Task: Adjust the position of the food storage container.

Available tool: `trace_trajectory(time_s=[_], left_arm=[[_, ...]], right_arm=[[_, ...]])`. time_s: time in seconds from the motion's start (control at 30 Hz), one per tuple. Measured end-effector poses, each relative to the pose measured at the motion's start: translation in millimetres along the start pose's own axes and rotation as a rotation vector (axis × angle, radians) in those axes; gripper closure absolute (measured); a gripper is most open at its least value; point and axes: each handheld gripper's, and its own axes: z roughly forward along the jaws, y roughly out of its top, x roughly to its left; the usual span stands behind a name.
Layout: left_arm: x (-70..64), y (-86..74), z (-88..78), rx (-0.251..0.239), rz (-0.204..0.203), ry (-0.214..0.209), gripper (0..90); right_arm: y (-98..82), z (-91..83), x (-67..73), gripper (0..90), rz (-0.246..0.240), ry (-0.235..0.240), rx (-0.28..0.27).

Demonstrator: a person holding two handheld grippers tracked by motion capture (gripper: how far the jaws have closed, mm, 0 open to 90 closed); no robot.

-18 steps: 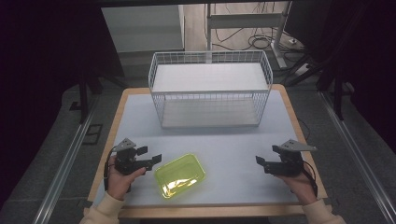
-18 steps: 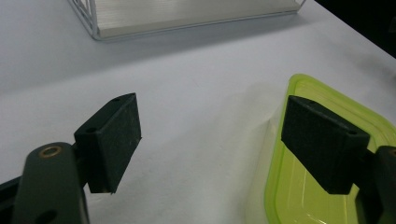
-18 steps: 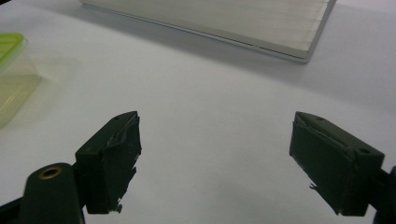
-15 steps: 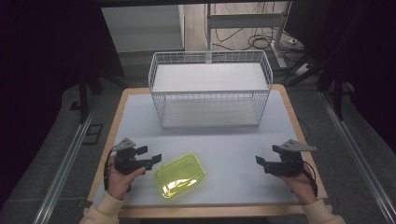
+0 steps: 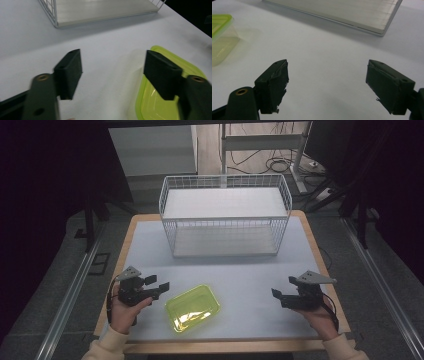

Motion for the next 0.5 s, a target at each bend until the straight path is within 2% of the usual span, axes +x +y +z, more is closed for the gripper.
trace_trajectory(time_s=[0.03, 0.07, 0.1, 0.13, 0.17, 0.2, 0.33, 0.43, 0.5], left_arm=[[-1.6, 1.3, -2.2, 0.001, 0.007, -0.002, 43.7], [-2.8, 2.2, -3.5, 0.003, 0.017, -0.005, 43.7], [-5.0, 4.0, -5.2, 0.007, 0.034, -0.002, 47.8], [-7.6, 6.7, -6.6, 0.015, 0.05, -0.011, 60.6], [-7.6, 6.7, -6.6, 0.015, 0.05, -0.011, 64.3], [-9.0, 8.9, -6.8, 0.02, 0.058, -0.025, 64.3], [-11.8, 15.2, -5.5, 0.033, 0.085, -0.057, 82.6], [-15.9, 19.0, -4.5, 0.048, 0.099, -0.086, 89.6], [-18.1, 19.9, -4.6, 0.052, 0.104, -0.092, 89.8]], right_arm=[[0.2, -0.5, 0.7, 18.9, -0.004, -0.002, -0.001], [0.2, -0.5, 0.7, 18.9, -0.004, -0.002, -0.001], [0.1, -0.6, 1.0, 18.9, -0.006, -0.002, -0.002], [0.0, -0.4, 1.2, 18.9, -0.007, -0.005, 0.0], [0.0, -0.4, 1.2, 18.9, -0.007, -0.005, 0.0], [-0.2, -0.3, 1.0, 19.0, -0.007, -0.006, 0.0], [-3.0, -2.0, -0.2, 19.1, -0.007, -0.012, 0.005], [-4.7, -4.3, -1.8, 19.3, 0.004, -0.023, 0.006], [-5.2, -4.7, -2.2, 19.3, 0.008, -0.024, 0.005]])
